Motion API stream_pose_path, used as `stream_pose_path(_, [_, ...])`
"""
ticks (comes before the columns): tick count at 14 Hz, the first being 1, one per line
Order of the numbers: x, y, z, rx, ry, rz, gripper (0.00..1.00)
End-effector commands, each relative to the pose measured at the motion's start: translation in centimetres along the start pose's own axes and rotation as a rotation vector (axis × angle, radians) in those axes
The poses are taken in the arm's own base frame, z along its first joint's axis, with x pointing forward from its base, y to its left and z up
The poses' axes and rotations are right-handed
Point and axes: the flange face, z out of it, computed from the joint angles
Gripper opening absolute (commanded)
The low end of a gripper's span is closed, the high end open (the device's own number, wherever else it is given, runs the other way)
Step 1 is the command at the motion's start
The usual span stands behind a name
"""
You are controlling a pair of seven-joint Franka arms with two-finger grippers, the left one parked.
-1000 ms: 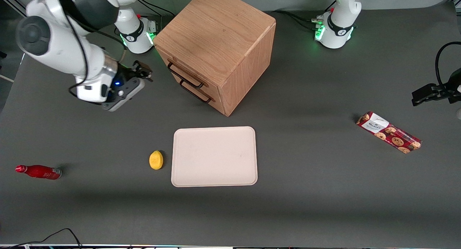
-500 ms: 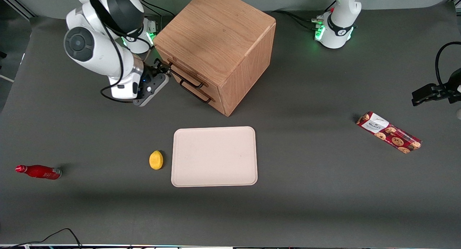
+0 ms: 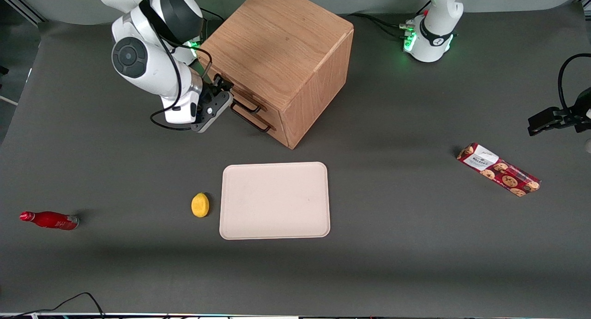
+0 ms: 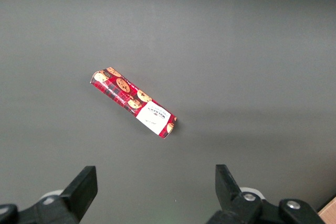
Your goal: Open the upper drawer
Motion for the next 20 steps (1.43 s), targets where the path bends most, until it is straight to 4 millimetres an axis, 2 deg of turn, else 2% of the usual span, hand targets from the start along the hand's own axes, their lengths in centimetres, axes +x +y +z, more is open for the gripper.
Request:
stream_pose_path(1, [-0.6,-0.9,1.3,0.005,0.024,-0.021,1.0])
stream_pose_path(6, [-0.7,-0.4,3.3,0.008,0.024,-0.011,1.0])
stream_pose_path(13, [-0.4,-0.7,5.1,0.012,0.018,-0.02,1.0])
stream_pose_path(20, [-0.4,-0.2,6.3,0.012,0.026,-0.013,1.0])
